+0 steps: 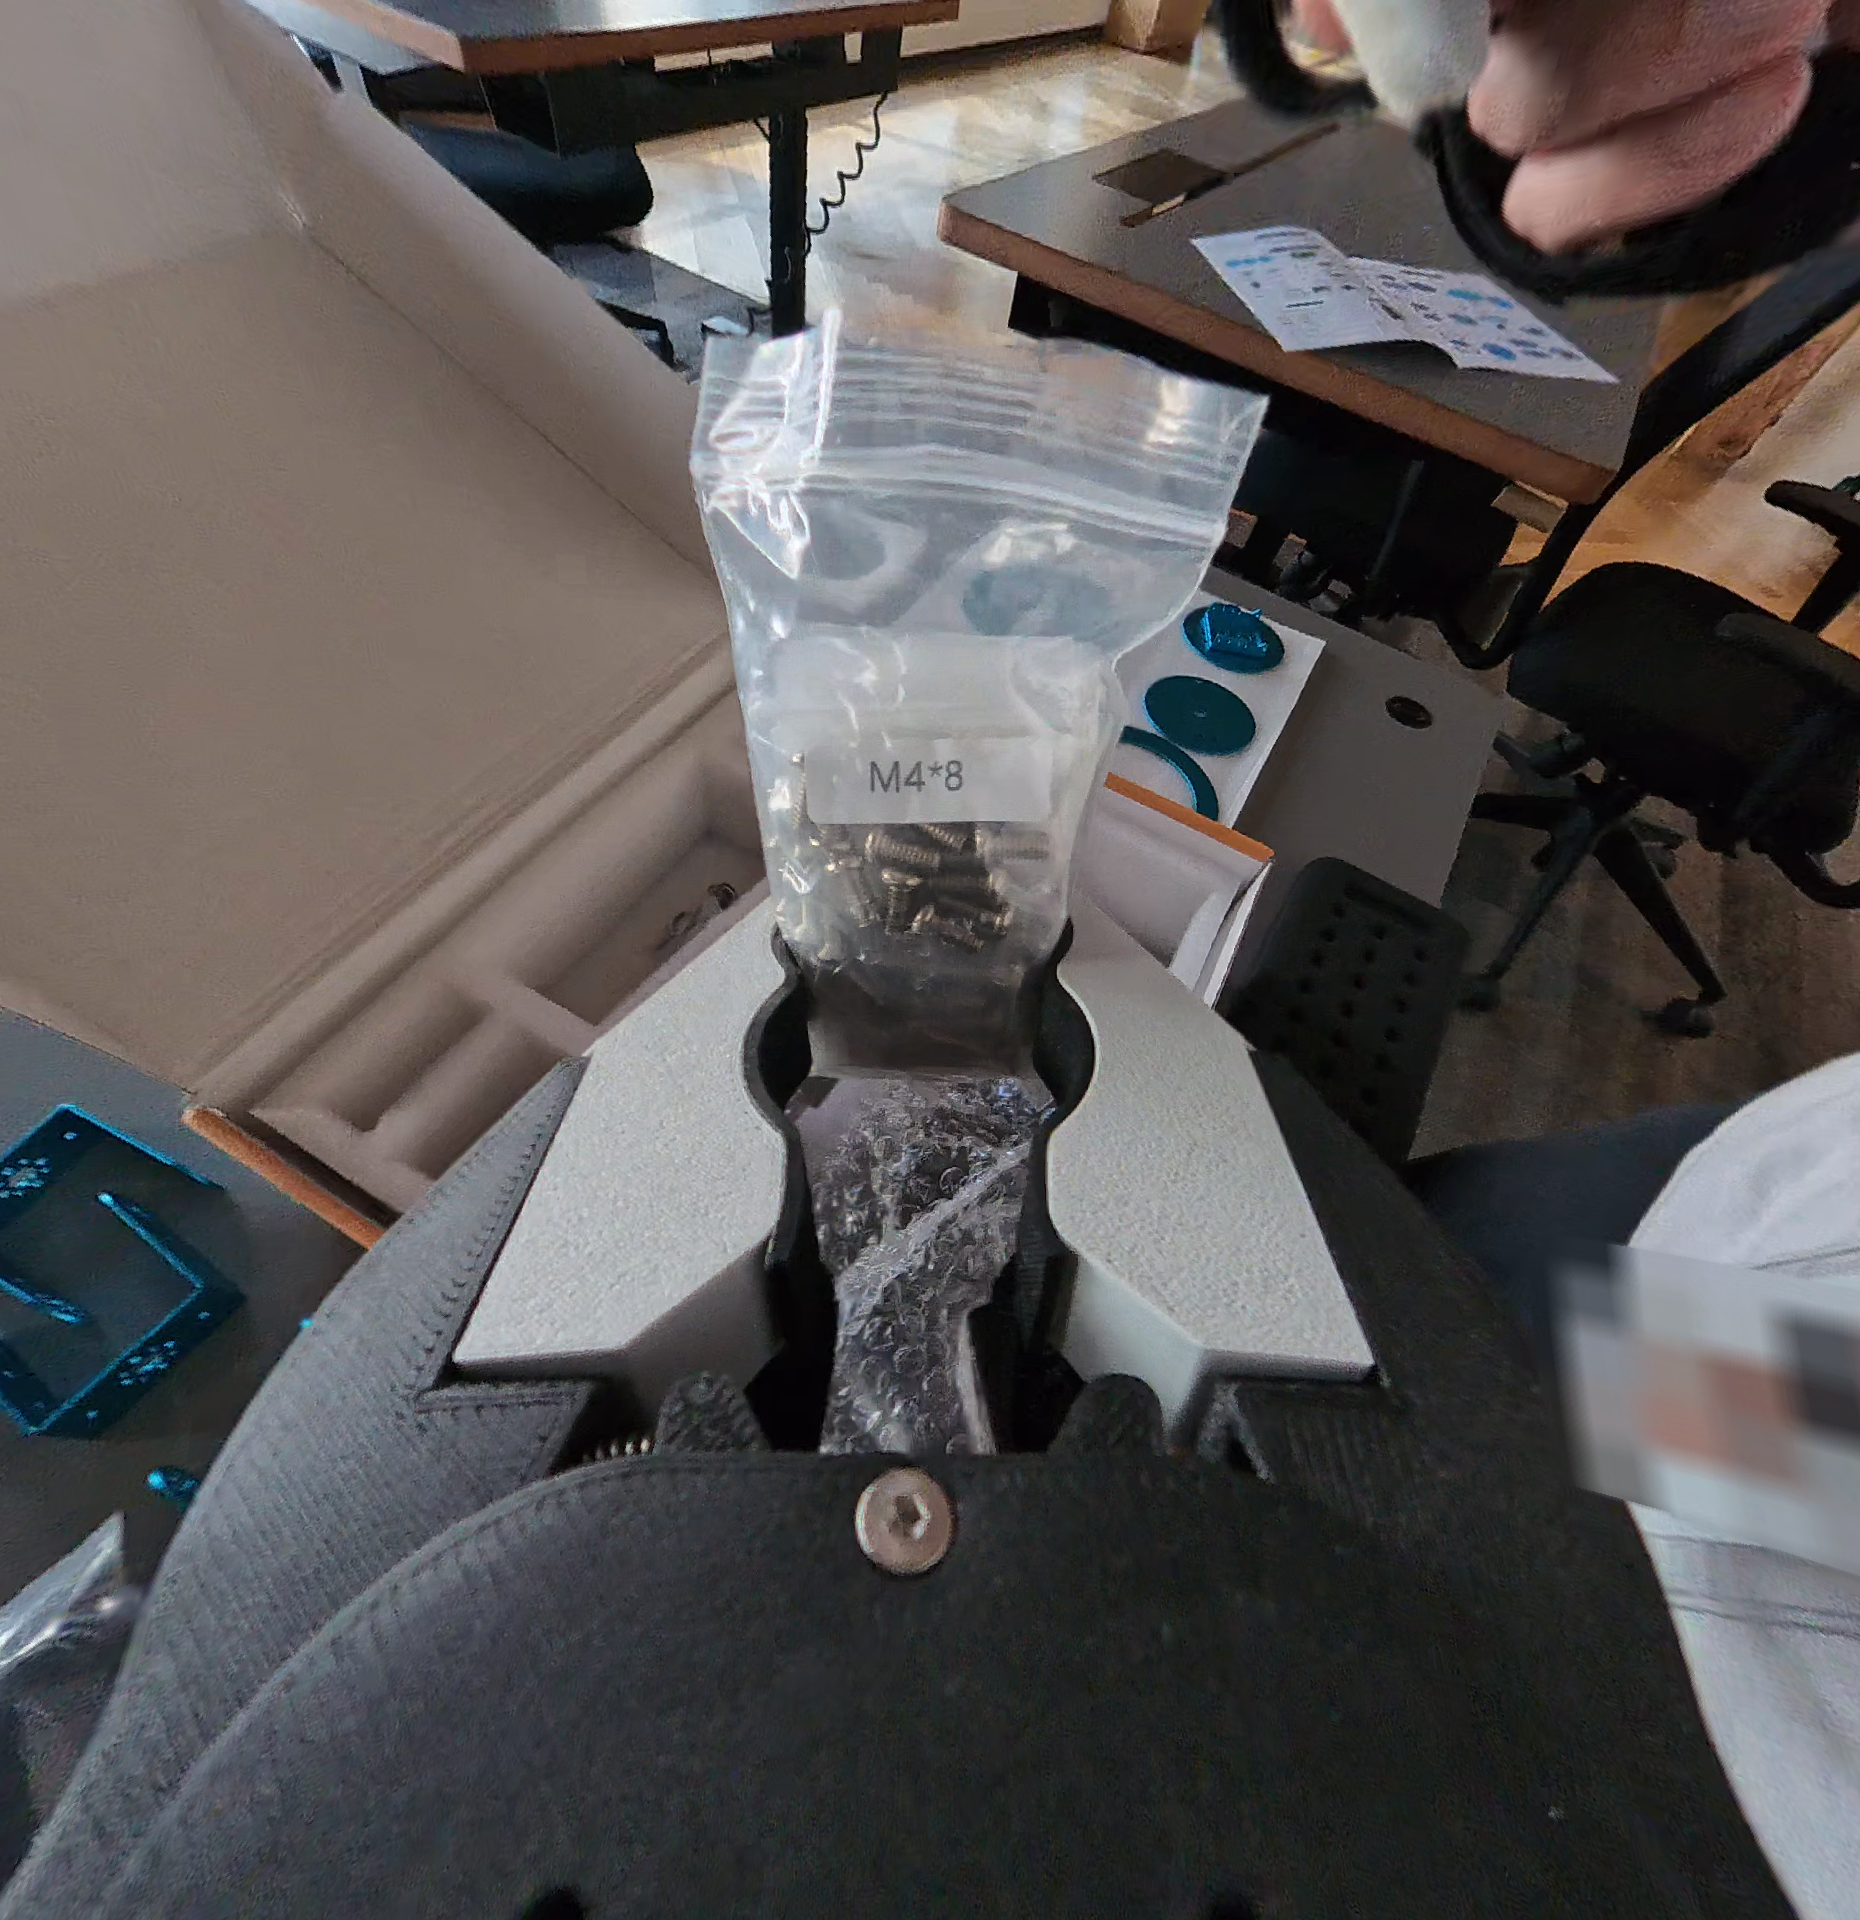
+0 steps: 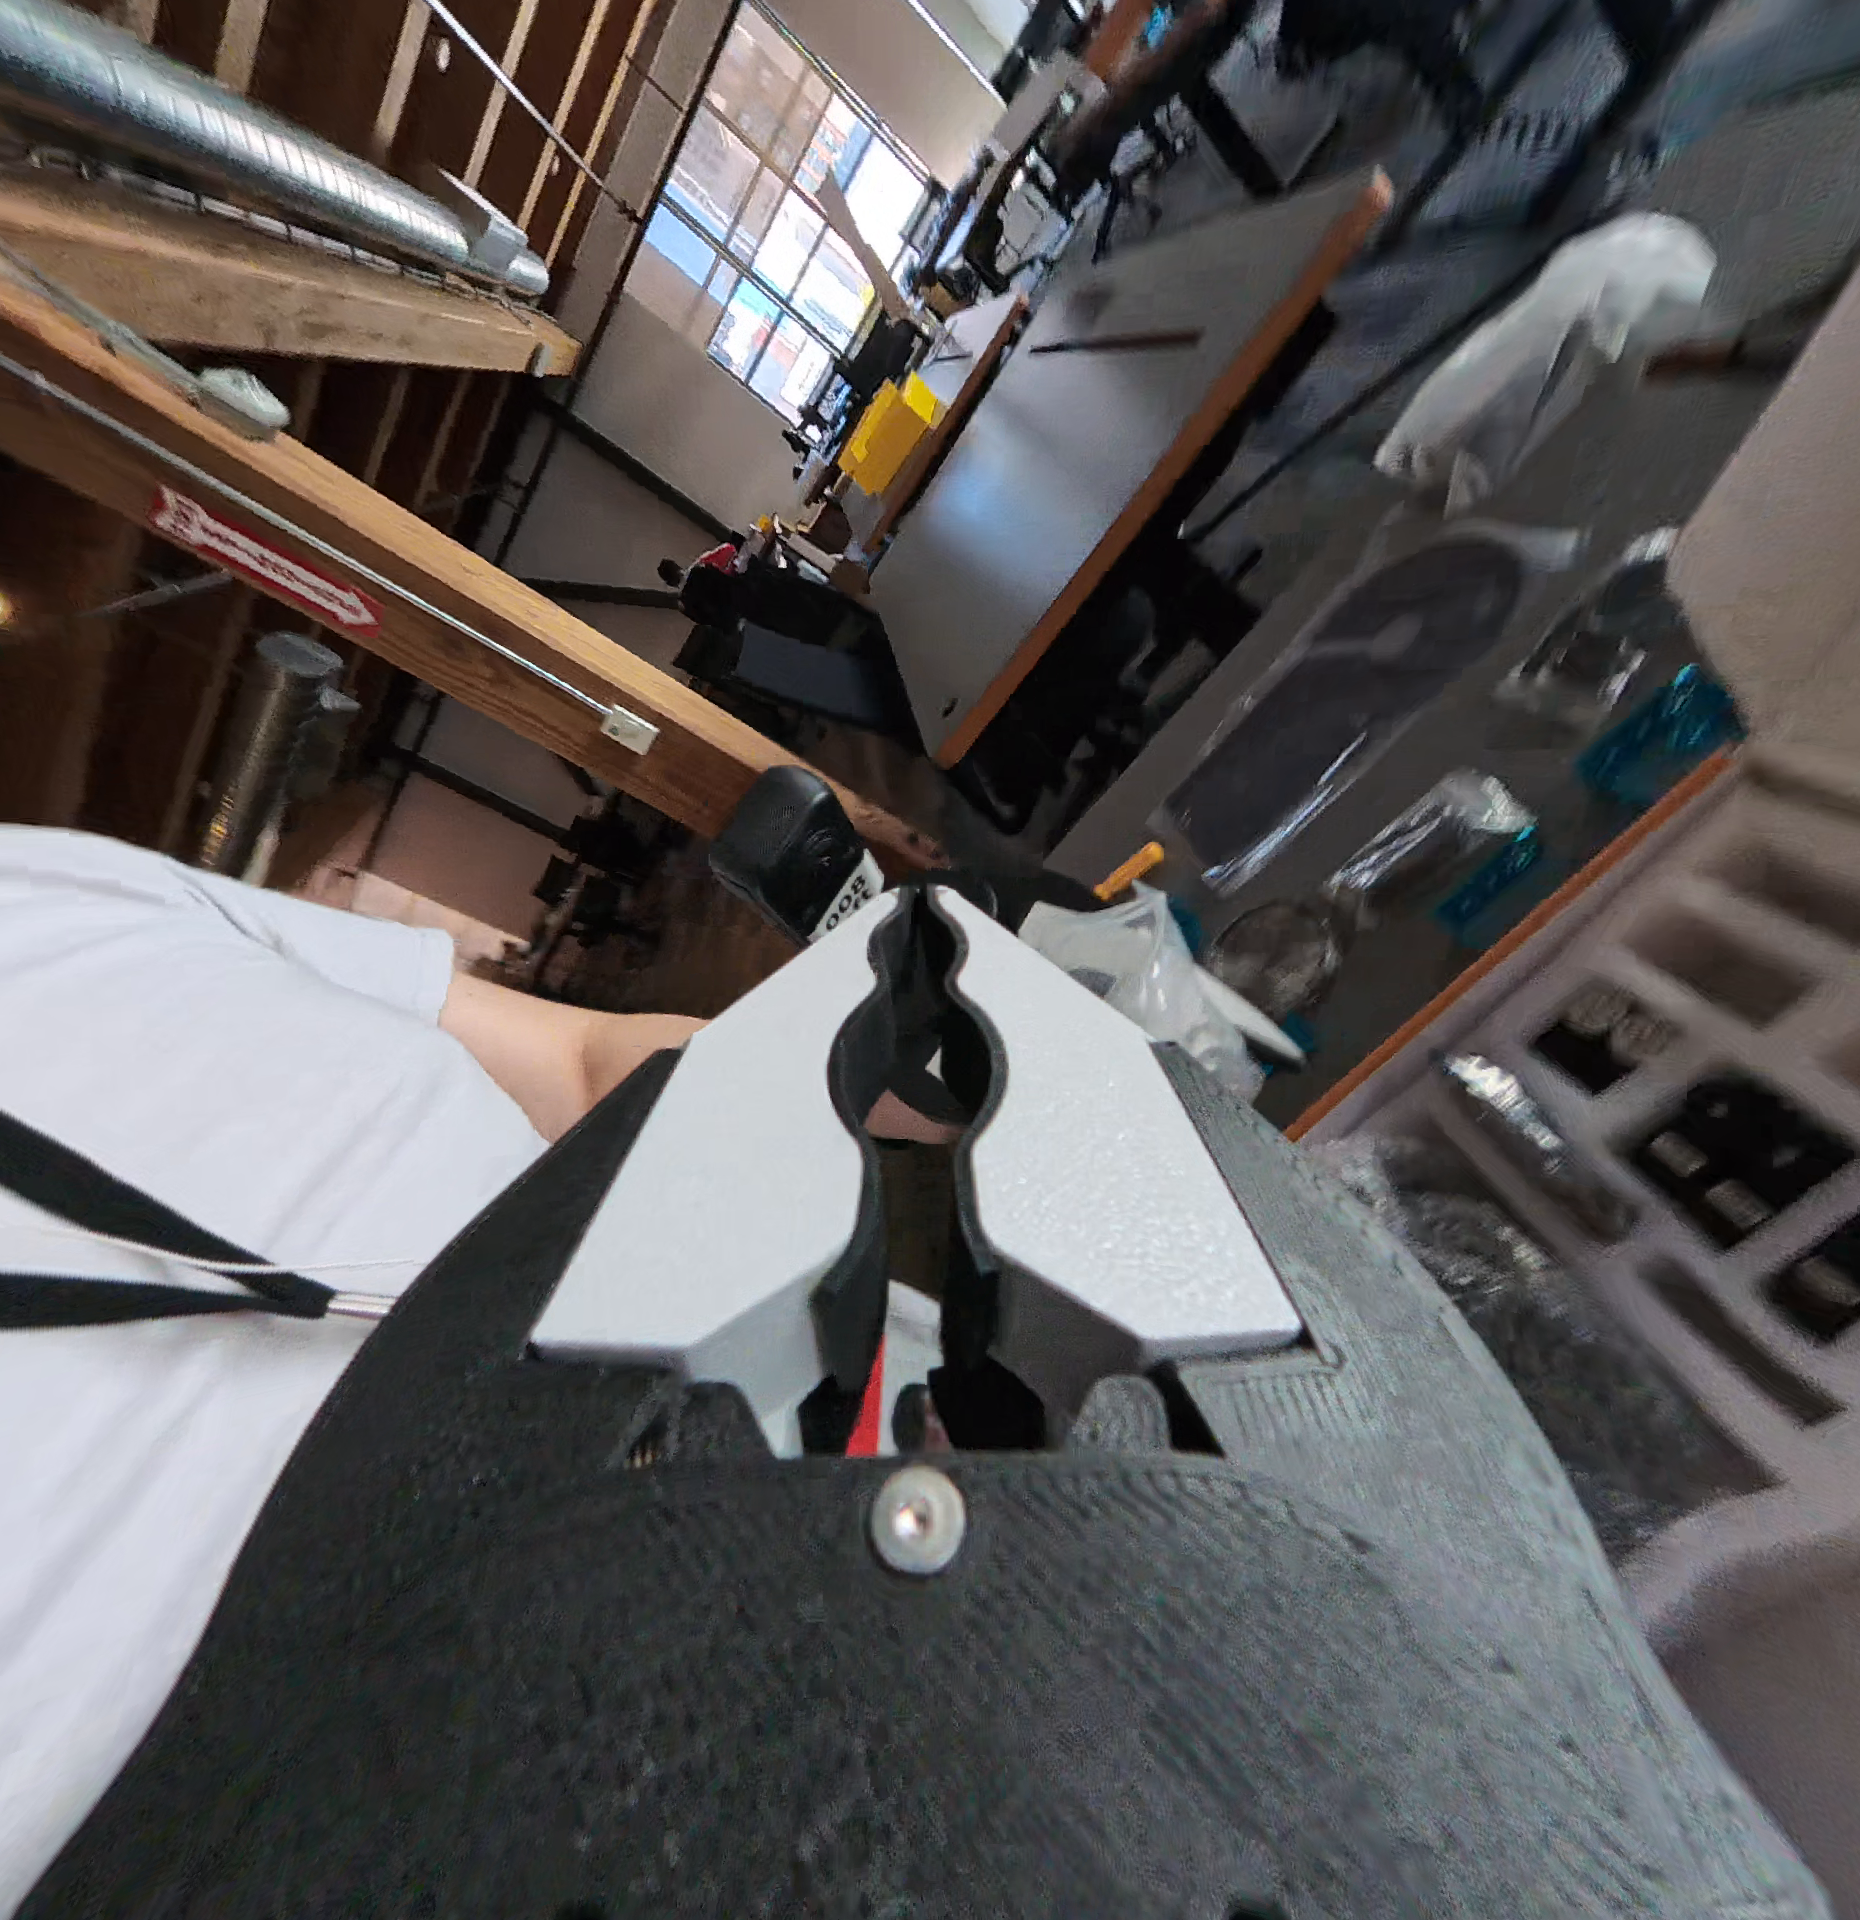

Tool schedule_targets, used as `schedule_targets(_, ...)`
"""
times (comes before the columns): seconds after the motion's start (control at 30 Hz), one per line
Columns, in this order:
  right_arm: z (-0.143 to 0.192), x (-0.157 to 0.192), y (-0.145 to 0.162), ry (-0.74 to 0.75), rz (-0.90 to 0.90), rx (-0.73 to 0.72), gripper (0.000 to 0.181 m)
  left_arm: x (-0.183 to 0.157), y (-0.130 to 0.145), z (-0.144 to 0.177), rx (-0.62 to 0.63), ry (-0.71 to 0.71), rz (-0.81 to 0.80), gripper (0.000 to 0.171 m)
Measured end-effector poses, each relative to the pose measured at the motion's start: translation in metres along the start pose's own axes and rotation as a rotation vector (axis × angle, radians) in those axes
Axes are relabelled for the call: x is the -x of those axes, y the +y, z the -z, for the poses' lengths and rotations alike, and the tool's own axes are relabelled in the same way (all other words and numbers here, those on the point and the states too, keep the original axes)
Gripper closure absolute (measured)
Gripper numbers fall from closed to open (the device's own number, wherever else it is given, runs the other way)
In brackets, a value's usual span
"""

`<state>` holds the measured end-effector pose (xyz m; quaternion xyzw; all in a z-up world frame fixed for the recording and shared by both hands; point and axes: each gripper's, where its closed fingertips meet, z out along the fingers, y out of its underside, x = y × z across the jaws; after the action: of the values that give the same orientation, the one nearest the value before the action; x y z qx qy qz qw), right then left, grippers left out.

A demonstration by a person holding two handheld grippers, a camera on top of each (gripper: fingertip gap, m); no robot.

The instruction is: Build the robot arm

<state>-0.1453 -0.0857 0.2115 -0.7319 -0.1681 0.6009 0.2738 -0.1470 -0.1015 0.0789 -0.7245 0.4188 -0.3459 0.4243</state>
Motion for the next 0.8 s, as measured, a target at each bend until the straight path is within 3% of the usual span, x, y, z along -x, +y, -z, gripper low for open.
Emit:
schedule_targets(0.13, 0.006, 0.014, -0.003, 0.122, 0.323, 0.076, 0.181, 0.000, -0.011, 0.016, 0.000, -0.029, -0.111, 0.134)
schedule_targets(0.33, -0.008, -0.012, 0.038, 0.254, 0.394, 0.326, 0.181, 0.004, -0.007, 0.018, 0.117, -0.102, -0.300, 0.133)
schedule_targets(0.47, -0.012, -0.028, 0.054, 0.309, 0.381, 0.379, 0.181, 0.005, -0.003, 0.014, 0.172, -0.131, -0.345, 0.134)
schedule_targets(0.6, -0.010, -0.042, 0.062, 0.371, 0.308, 0.409, 0.168, 0.008, 0.006, 0.009, 0.254, -0.180, -0.377, 0.134)
schedule_targets(0.8, -0.009, -0.049, 0.073, 0.352, 0.172, 0.417, 0.164, 0.009, 0.008, 0.007, 0.336, -0.241, -0.494, 0.134)
